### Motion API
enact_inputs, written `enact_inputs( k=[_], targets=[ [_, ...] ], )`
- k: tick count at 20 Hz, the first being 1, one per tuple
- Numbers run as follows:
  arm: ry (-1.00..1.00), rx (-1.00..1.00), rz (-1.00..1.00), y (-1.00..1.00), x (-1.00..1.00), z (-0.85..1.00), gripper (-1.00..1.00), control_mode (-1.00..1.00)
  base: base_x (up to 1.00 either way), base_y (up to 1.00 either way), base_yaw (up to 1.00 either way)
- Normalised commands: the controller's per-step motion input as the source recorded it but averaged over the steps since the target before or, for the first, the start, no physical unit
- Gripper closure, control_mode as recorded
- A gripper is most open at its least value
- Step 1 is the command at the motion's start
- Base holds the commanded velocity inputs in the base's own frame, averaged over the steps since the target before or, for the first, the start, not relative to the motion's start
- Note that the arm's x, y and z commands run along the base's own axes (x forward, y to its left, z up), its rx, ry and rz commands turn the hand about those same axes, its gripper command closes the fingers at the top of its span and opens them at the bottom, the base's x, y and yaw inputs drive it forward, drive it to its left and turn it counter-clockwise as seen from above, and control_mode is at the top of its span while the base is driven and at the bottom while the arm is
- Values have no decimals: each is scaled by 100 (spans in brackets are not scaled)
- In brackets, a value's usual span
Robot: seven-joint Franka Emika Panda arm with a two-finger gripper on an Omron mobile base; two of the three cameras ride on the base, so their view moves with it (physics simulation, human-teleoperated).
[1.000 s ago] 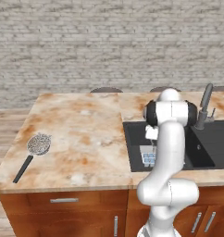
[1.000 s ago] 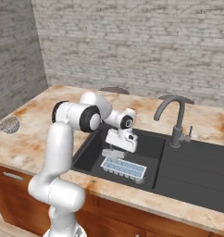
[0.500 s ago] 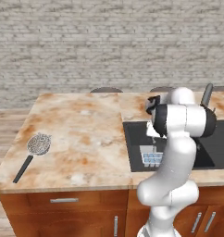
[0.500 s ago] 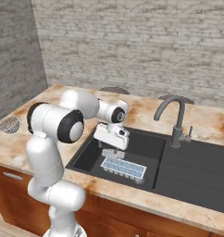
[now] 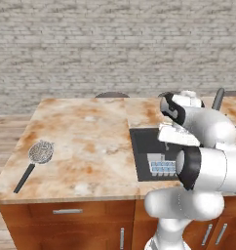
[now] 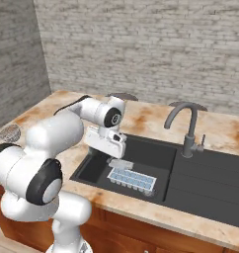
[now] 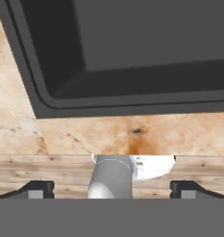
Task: Pick the tupperware and strainer and place them in the sink. Then turn on the water.
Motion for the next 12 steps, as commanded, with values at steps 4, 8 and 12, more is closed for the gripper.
enact_inputs(
  k=[4, 8, 12],
  targets=[
    [-6, 0, 2, 32, -71, 90, -100, -100, 0, 0, 0],
    [-5, 0, 1, 49, -58, 62, -100, -100, 0, 0, 0],
    [-6, 0, 1, 44, -41, 13, -100, -100, 0, 0, 0]
  ],
)
